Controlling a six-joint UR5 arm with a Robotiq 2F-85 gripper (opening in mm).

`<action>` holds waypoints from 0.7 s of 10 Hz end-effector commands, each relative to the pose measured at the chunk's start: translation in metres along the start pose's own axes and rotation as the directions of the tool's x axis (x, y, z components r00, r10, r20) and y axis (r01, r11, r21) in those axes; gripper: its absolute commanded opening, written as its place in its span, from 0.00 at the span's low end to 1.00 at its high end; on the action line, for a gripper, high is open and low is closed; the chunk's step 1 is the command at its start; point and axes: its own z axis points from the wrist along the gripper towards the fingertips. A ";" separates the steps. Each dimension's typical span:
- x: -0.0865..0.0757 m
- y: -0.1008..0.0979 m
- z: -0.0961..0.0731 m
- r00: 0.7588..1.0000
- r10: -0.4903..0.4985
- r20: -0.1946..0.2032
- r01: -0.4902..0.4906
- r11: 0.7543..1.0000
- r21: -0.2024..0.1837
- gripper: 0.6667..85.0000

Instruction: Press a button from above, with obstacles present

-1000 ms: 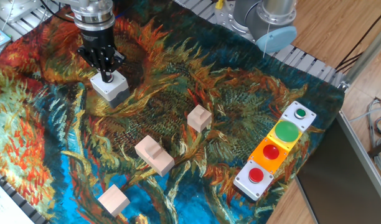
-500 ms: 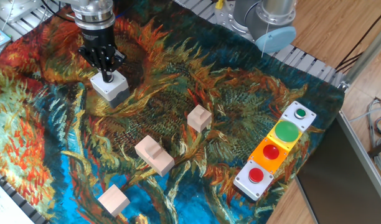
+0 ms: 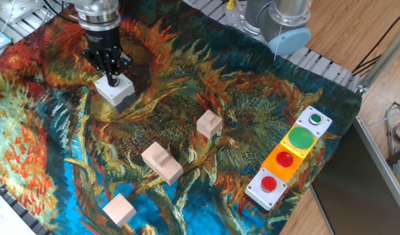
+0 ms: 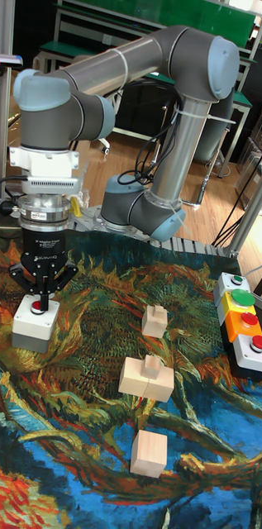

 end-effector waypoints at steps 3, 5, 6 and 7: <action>0.004 -0.005 -0.002 1.000 0.004 0.010 -0.004 1.000 -0.008 0.04; 0.005 -0.005 -0.002 1.000 0.007 0.007 -0.007 1.000 -0.004 0.04; 0.007 -0.005 -0.003 1.000 0.010 0.005 -0.010 1.000 -0.002 0.04; 0.007 -0.005 -0.003 1.000 0.009 0.004 -0.009 1.000 0.003 0.04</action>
